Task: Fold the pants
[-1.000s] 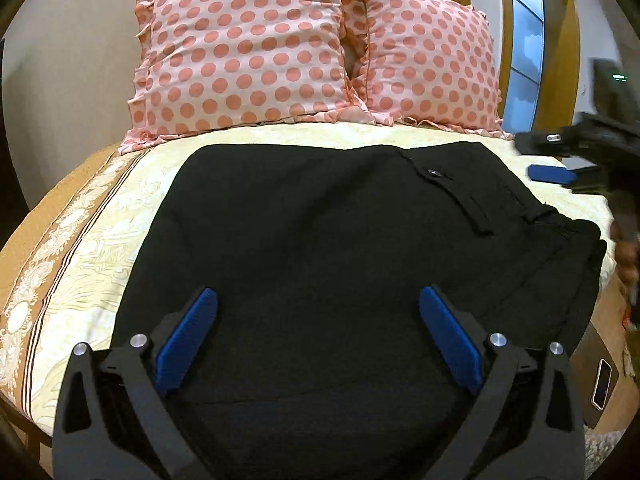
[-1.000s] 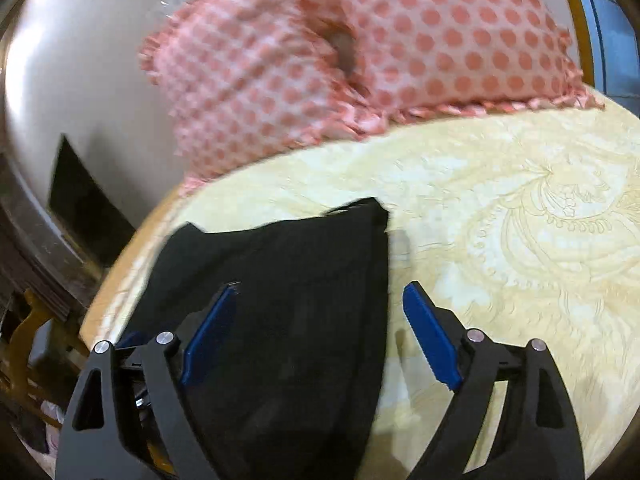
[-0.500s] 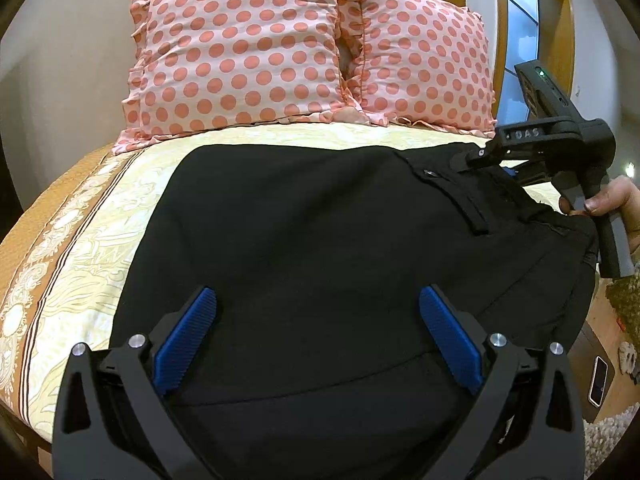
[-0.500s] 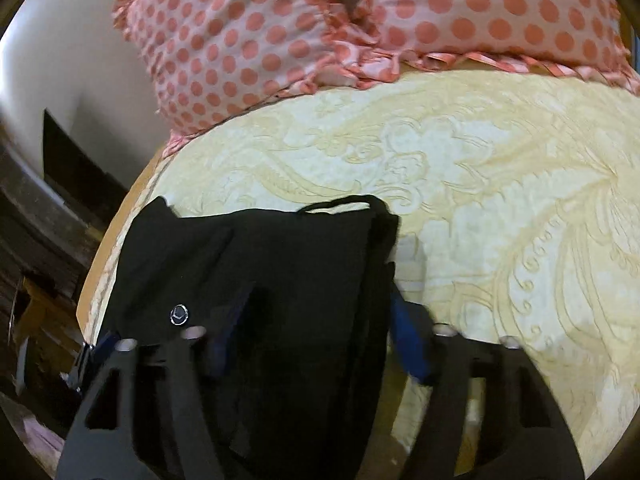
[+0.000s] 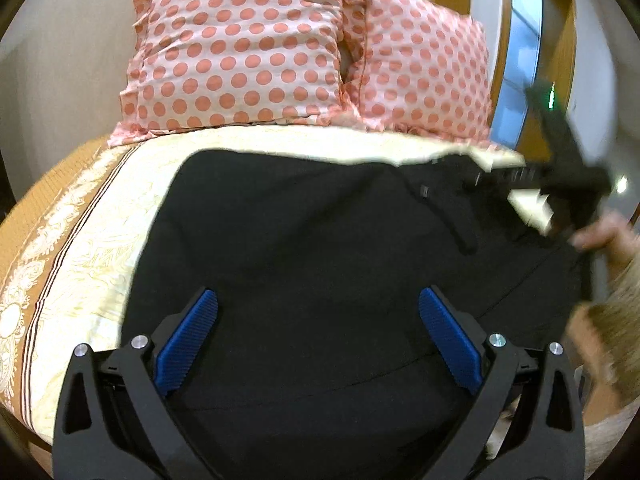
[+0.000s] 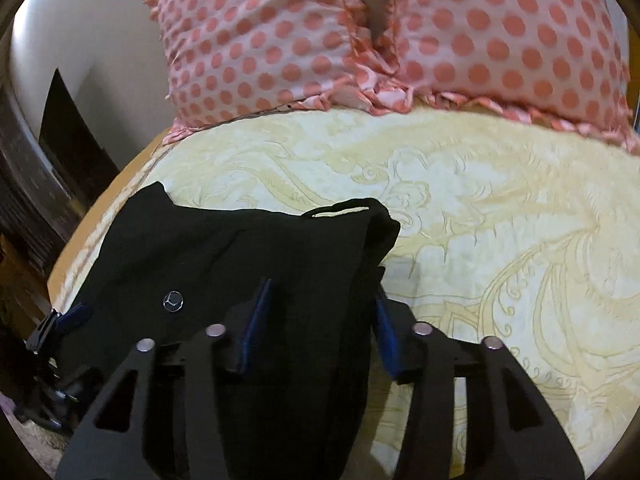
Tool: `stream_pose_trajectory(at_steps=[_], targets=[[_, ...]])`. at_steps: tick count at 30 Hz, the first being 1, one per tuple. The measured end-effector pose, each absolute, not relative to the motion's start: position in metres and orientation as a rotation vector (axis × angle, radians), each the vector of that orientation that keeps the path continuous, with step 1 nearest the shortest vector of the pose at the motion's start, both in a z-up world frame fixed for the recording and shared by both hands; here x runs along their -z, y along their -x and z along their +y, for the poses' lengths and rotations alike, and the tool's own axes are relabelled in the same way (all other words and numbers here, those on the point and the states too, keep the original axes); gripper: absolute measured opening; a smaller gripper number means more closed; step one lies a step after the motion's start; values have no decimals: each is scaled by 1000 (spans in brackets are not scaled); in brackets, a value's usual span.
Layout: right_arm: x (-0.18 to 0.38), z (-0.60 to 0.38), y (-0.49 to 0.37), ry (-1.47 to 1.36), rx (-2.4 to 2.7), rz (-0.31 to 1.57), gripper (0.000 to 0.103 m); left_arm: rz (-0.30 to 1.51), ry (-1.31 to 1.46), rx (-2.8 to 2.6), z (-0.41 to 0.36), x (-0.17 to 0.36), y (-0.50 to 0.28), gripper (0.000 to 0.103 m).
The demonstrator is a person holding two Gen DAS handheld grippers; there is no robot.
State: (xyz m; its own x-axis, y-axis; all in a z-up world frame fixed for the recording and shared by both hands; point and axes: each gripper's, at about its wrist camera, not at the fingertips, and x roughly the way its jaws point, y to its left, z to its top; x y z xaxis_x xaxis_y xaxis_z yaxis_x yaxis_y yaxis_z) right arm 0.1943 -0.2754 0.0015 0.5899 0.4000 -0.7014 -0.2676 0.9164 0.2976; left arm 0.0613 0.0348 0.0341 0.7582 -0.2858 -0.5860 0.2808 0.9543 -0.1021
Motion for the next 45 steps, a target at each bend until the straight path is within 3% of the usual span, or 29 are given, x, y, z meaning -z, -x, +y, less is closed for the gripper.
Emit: stream_pose_trajectory(at_steps=[3,5,7,9,12,17,28,31,35,37,45], targets=[[2,-278,-200,-189,-396,877,64,599,74,284,60,-62,-71,101],[7,-280,-205,-229,-422,893,64,604,113,257,78,-75,-84,101],[7,-278,-205,-232,-466,870,41,648,155,228,99,-80,-106,101],[1,-271,-199,-178,-473,831,25,700,180,205,113,-78,-125,101],[-15,-263,-184,-114,-509,746,18,797,232,218,129,-69,-154,100],[-29,-258,-173,-86,-556,675,18,950,286,339,124,-47,-183,80],[-15,-267,-181,-137,-542,708,18,1026,288,365,113,-33,-208,63],[-14,-268,-182,-144,-545,706,18,1035,282,356,112,-32,-210,49],[-14,-269,-182,-164,-549,704,18,1020,301,357,116,-37,-206,24],[-14,-269,-181,-176,-550,700,17,1008,308,368,117,-43,-203,17],[-32,-271,-194,-191,-528,688,16,948,194,339,97,-72,-210,13]])
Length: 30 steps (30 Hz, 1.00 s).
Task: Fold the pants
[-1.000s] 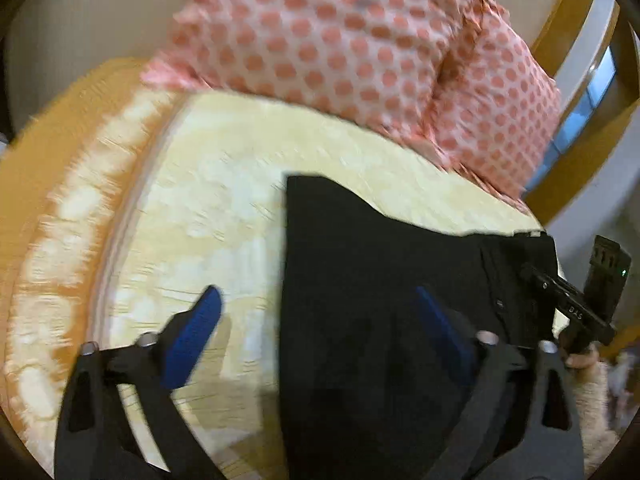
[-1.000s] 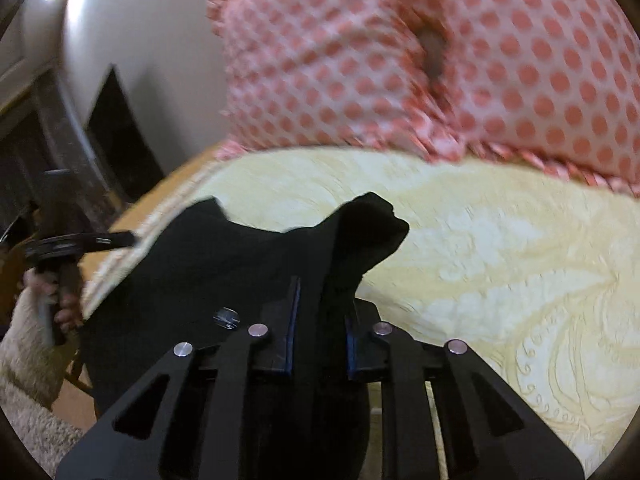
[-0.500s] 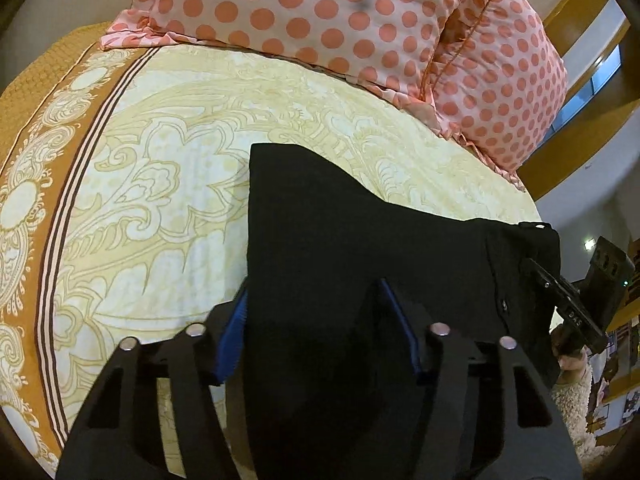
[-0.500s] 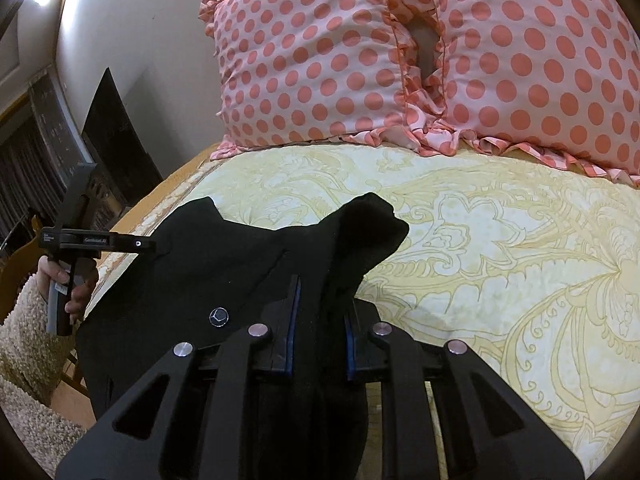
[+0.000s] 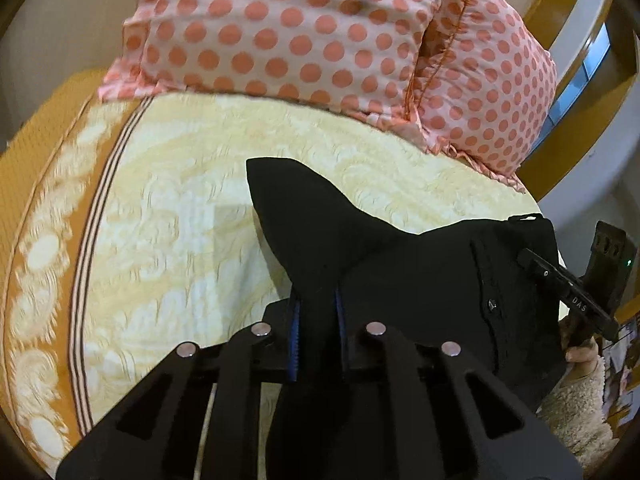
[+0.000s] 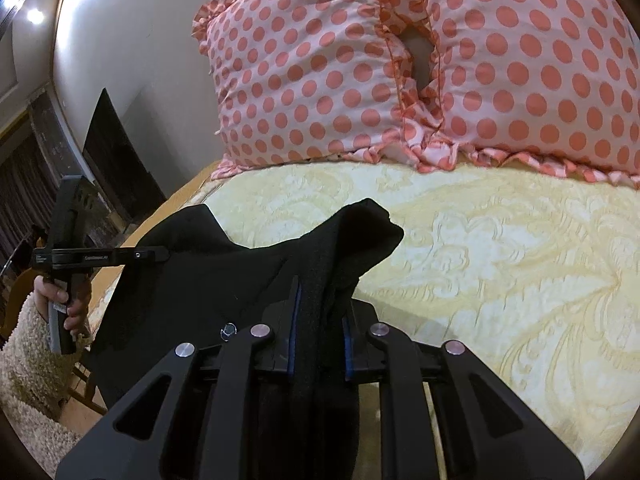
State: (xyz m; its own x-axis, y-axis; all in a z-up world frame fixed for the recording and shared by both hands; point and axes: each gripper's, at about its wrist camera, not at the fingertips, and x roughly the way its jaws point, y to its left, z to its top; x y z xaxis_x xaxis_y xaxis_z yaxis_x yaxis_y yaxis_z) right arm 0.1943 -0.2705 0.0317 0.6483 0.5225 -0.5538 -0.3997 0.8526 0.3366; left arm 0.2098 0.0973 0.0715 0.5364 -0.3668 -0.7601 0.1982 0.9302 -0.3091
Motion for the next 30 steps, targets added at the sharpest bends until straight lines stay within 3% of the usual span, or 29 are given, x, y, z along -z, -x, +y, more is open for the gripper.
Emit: stream_pose_trajectory(at_steps=[11,15,18,20,22,24,27,30], targets=[[-64,-272,-279,-145,-409,595,15,823,198,267,85,-103,-306,14],[-27,-270,-319,-126,-342,743,15,927,197,223,85,-68,-340,16],[-8,-269,-326,-100,-298,799,21,972,206,178,87,-42,-349,36],[-7,-271,-327,-96,-266,807,37,984,223,167,89,-40,-351,44],[-11,-275,-324,-69,-210,819,61,984,233,152,93,-46,-347,49],[-22,-280,-309,-21,-126,770,63,932,194,108,96,-61,-333,54],[-45,-282,-273,18,-110,657,63,815,162,107,96,-85,-295,74],[-55,-264,-238,38,-232,626,63,767,188,220,82,-99,-254,78]])
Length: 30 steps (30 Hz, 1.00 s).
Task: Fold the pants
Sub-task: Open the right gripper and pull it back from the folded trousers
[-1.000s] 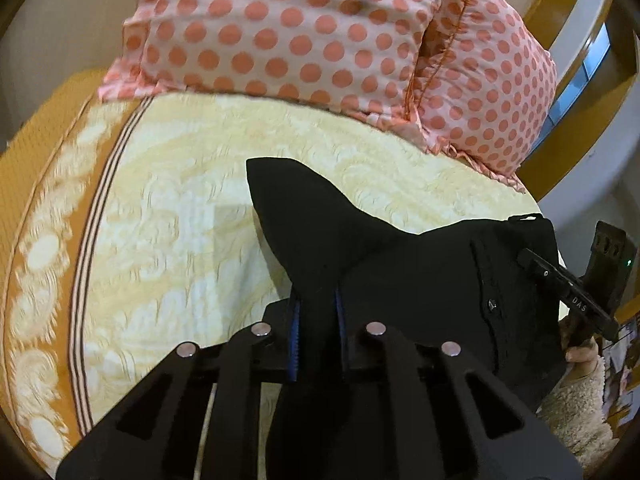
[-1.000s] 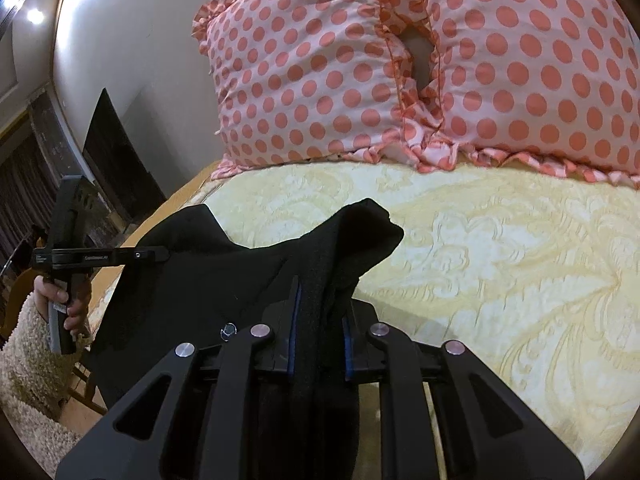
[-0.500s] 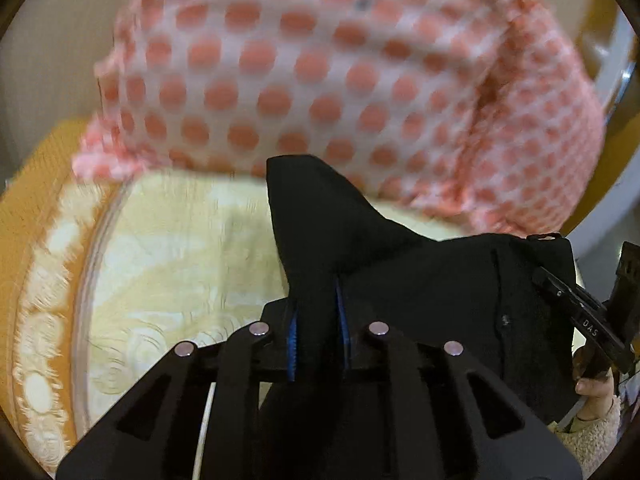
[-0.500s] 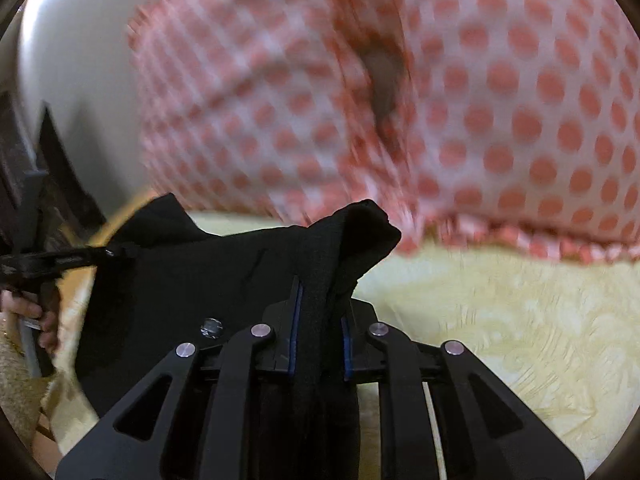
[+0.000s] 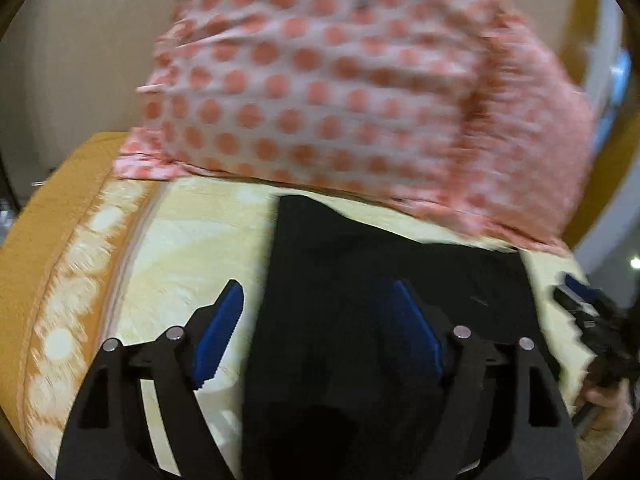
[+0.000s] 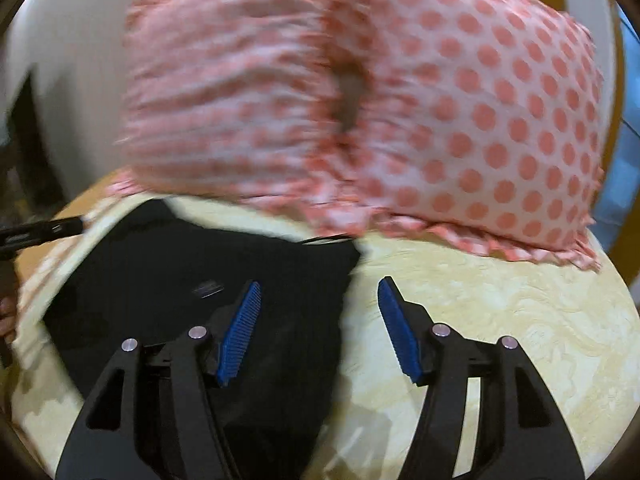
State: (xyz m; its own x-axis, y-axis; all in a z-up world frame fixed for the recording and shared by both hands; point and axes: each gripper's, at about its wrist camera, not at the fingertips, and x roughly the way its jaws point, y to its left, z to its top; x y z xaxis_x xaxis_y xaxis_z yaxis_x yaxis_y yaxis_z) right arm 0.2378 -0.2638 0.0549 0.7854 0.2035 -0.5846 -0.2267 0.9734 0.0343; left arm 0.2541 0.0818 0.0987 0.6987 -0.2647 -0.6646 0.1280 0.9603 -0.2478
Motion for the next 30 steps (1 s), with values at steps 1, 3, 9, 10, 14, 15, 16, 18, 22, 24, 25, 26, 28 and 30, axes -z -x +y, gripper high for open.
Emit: stream_pose_trajectory(at_steps=[1,3,9,10,14,15,16,18,22,24,25,26,28,30], targets=[[-54,-254,-227,62,-267,629,63,768,190,257,73,-99,-244,80],[-49,-237,-213,108,-311,653,63,784,179,331,56,-96,-222,83],[-12,-205,-215,228,-315,828,65,937,95,382,21,-57,-211,83],[-7,-205,-216,217,-312,830,67,971,95,379,20,-49,-214,83],[-7,-213,-220,150,-304,860,73,948,105,402,18,-47,-216,95],[-8,-215,-220,132,-298,857,73,949,112,397,19,-48,-215,95],[-10,-216,-217,114,-286,850,75,945,122,390,21,-50,-212,95],[-17,-220,-202,66,-267,823,91,906,128,377,27,-59,-199,96],[-30,-222,-160,13,-248,738,99,825,107,322,43,-69,-165,101],[-29,-221,-143,-6,-230,721,100,800,95,286,48,-68,-146,101],[-28,-218,-135,-13,-222,722,100,795,91,268,50,-66,-139,101],[-27,-216,-130,-17,-214,722,100,793,86,250,53,-64,-132,101],[-23,-210,-118,-24,-196,721,100,786,71,214,56,-57,-118,101],[-20,-203,-109,-18,-185,716,100,774,55,188,58,-54,-107,101]])
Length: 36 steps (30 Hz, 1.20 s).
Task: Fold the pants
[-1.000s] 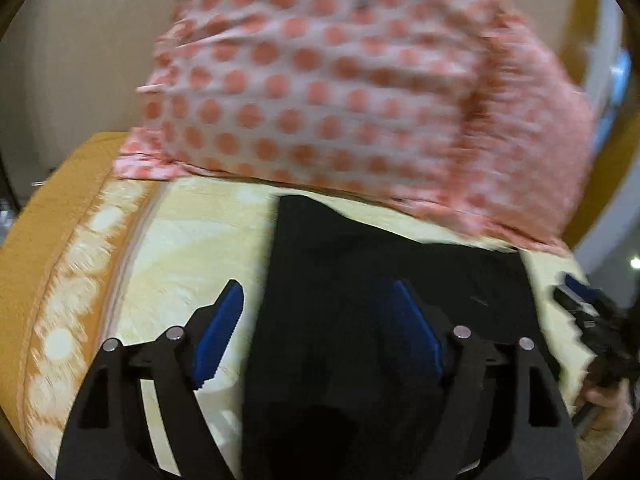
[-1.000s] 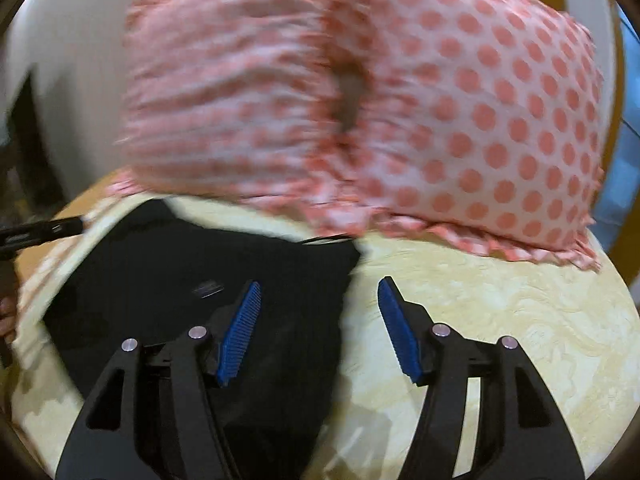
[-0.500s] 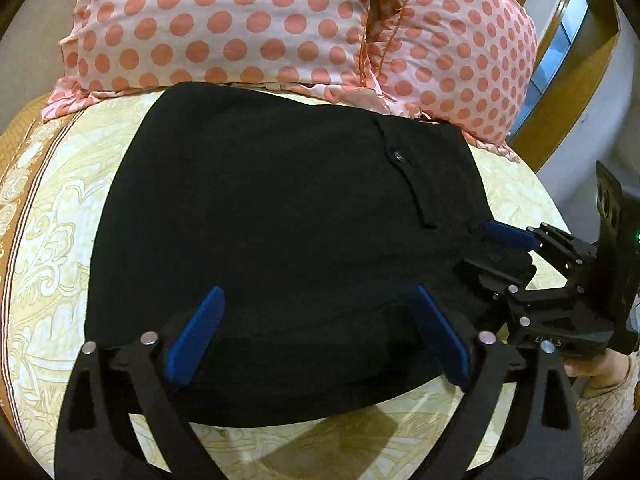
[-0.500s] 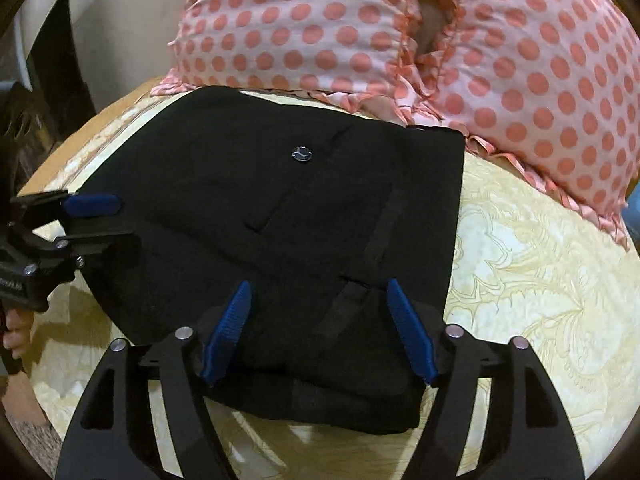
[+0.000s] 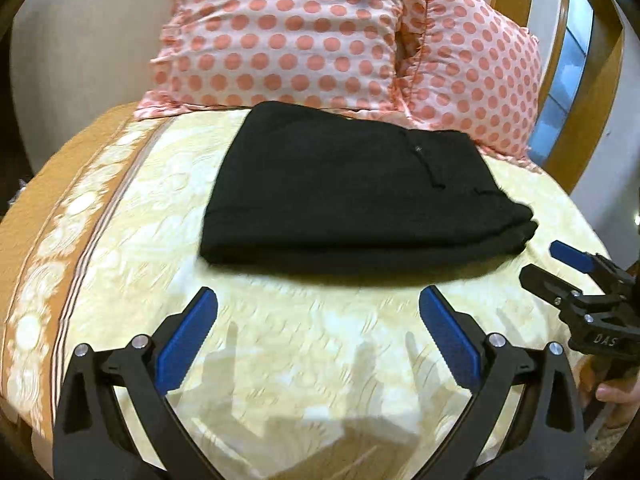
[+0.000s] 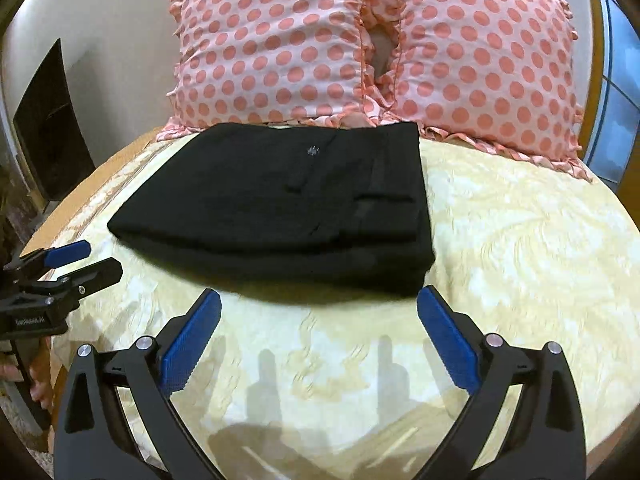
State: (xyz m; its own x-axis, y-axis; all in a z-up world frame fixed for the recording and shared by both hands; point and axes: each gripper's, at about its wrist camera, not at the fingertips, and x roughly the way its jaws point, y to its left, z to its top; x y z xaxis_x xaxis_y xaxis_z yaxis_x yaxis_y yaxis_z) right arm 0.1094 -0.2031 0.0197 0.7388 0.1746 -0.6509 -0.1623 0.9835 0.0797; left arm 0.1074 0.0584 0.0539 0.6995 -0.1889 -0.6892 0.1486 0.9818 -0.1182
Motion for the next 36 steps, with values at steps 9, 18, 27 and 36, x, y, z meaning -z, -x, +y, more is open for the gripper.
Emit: stream_pose_trajectory(at_steps=[9,18,27,36], targets=[[-2,-186,-93,-17,-142,720,100,745,10,108,63,-42,-91,101],[12,-179,-89,-24,-125,760,100,790,-11,105,62,-27,-91,101],[16,-178,-83,-10,-92,721,102,737,-60,80,57,-22,-82,101],[17,-177,-80,-17,-77,694,102,702,-47,54,55,-21,-77,101]])
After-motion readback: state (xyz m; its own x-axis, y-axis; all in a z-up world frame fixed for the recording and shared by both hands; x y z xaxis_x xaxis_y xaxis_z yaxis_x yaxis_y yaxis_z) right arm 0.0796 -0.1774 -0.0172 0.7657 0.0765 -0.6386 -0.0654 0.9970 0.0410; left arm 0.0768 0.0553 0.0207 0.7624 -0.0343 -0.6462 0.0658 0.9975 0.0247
